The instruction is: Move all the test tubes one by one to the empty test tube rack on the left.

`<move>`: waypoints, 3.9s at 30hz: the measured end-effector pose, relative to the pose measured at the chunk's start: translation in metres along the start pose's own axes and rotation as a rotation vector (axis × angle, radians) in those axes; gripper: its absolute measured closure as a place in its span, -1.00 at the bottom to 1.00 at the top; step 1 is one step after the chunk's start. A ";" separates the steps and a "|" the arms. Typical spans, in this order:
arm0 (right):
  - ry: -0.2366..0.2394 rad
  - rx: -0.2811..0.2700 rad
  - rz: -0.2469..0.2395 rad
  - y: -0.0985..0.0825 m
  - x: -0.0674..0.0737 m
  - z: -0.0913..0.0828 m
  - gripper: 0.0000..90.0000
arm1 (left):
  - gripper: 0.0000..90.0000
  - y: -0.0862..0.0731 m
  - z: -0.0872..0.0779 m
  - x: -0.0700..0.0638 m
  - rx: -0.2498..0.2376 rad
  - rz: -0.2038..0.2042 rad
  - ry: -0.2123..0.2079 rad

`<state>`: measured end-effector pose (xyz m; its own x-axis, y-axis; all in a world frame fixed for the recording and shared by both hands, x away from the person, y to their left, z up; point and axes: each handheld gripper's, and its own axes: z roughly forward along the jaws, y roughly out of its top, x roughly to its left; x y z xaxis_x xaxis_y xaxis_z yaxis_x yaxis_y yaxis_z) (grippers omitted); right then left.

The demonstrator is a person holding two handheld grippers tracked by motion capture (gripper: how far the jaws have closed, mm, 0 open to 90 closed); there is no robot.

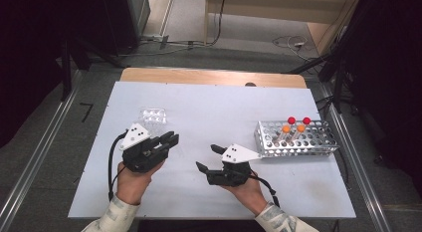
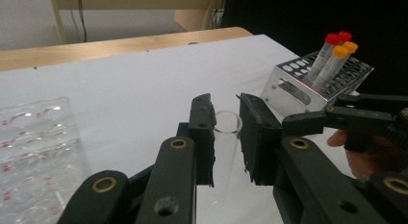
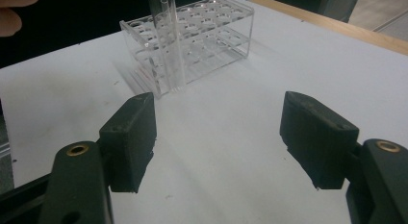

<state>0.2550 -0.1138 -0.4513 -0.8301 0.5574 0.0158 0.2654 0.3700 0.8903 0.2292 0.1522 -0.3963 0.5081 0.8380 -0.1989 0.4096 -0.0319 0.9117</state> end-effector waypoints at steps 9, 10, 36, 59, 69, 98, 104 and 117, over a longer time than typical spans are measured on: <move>-0.016 0.009 0.005 -0.002 -0.003 -0.002 -0.41 | 0.69 0.006 -0.018 0.017 -0.030 -0.027 0.049; -0.018 0.009 0.005 -0.002 -0.003 -0.002 -0.41 | 0.69 0.006 -0.020 0.019 -0.033 -0.030 0.052; -0.022 0.004 0.007 -0.003 -0.005 -0.003 -0.41 | 0.69 0.004 -0.032 0.046 -0.029 -0.032 0.190; -0.024 0.009 0.003 -0.003 -0.003 -0.004 -0.40 | 0.68 -0.018 -0.004 0.040 0.103 0.040 0.257; -0.023 0.012 0.000 -0.004 -0.003 -0.003 -0.40 | 0.58 -0.019 -0.005 0.041 0.103 0.034 0.259; -0.170 -0.030 0.056 -0.011 -0.048 -0.052 -0.40 | -0.46 -0.017 -0.009 0.045 0.013 -0.050 0.296; -0.238 -0.039 0.070 -0.019 -0.062 -0.073 -0.40 | -0.48 -0.017 -0.008 0.044 0.016 -0.043 0.295; -0.395 -0.045 0.099 -0.042 -0.090 -0.116 -0.40 | -0.50 -0.016 -0.008 0.043 0.009 -0.034 0.308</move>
<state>0.2614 -0.2659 -0.4374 -0.5471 0.8344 -0.0660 0.3053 0.2724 0.9125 0.2383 0.1935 -0.4169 0.2404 0.9644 -0.1100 0.4296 -0.0041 0.9030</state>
